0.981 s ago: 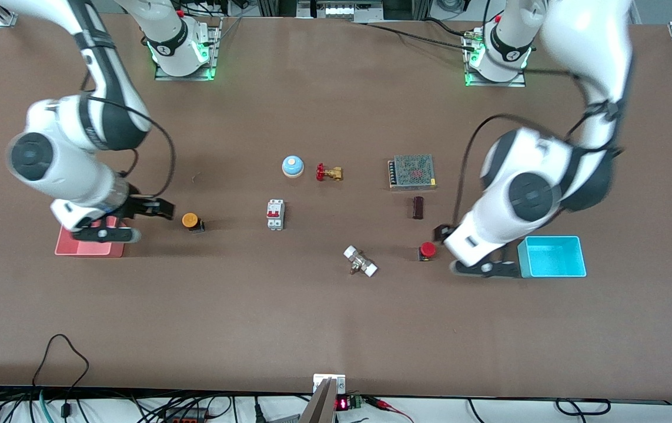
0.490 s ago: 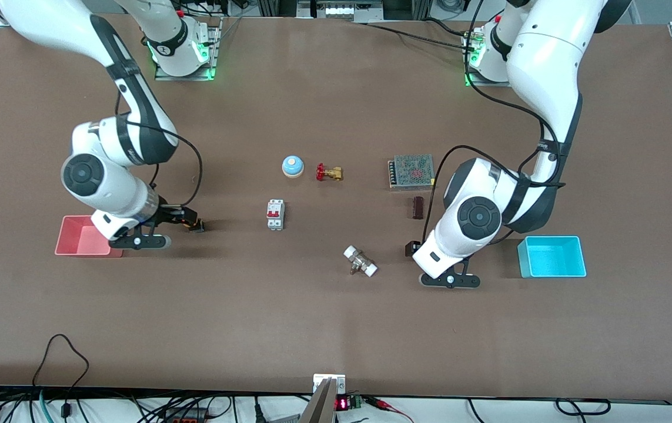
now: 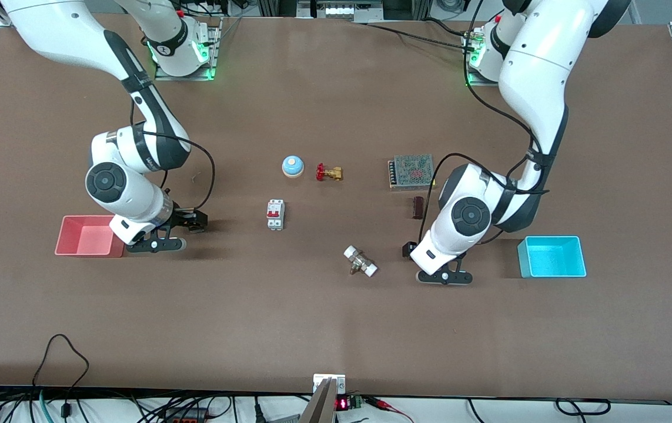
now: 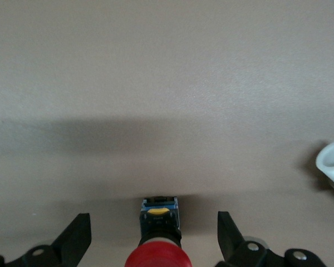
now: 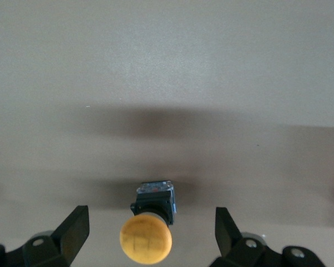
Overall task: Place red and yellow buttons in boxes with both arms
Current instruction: 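Close the right gripper on the yellow button while the left gripper grasps the red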
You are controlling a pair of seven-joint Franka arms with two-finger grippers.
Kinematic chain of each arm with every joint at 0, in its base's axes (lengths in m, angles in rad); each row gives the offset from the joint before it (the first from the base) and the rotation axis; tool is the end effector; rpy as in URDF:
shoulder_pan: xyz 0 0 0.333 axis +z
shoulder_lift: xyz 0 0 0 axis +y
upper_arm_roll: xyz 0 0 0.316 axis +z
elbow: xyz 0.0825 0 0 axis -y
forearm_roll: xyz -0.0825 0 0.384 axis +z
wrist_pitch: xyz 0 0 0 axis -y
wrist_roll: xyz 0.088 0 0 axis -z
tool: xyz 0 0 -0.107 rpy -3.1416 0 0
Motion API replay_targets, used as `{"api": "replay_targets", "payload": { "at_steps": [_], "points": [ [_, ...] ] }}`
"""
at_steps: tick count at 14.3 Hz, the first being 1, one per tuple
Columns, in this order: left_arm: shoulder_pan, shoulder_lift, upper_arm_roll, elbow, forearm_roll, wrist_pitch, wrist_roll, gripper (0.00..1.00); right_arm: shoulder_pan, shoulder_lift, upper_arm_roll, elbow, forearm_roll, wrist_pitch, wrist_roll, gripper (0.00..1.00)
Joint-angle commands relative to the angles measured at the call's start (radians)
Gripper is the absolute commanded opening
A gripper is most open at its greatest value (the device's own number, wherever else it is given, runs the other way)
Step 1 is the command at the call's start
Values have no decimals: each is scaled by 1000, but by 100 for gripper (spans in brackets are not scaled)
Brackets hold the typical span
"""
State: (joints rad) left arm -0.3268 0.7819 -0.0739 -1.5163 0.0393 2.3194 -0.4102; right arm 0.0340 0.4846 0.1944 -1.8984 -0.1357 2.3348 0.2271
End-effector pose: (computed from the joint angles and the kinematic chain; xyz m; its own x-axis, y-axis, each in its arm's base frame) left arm 0.6603 -0.2698 0.2014 0.9999 0.0053 0.0126 0.0049 -0.9995 0.0302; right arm 0.6133 0.1342 0.2463 0.9965 0.0766 -0.0343 0.0771 -0.9970 0.0123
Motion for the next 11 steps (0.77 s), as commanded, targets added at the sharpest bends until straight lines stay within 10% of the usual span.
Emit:
{"api": "replay_targets", "payload": {
  "at_steps": [1,5,11],
  "points": [
    [-11,-7,6,-21,16,18,-33,86,0,22,10,1,-22,18,9,100],
    [-6,-7,6,-22,14,15,-35,37,-2,28,10,-16,-73,28,8,100],
    [-3,-18,6,-16,13,11,-32,25,-3,54,10,-37,-84,55,6,100]
  ]
}}
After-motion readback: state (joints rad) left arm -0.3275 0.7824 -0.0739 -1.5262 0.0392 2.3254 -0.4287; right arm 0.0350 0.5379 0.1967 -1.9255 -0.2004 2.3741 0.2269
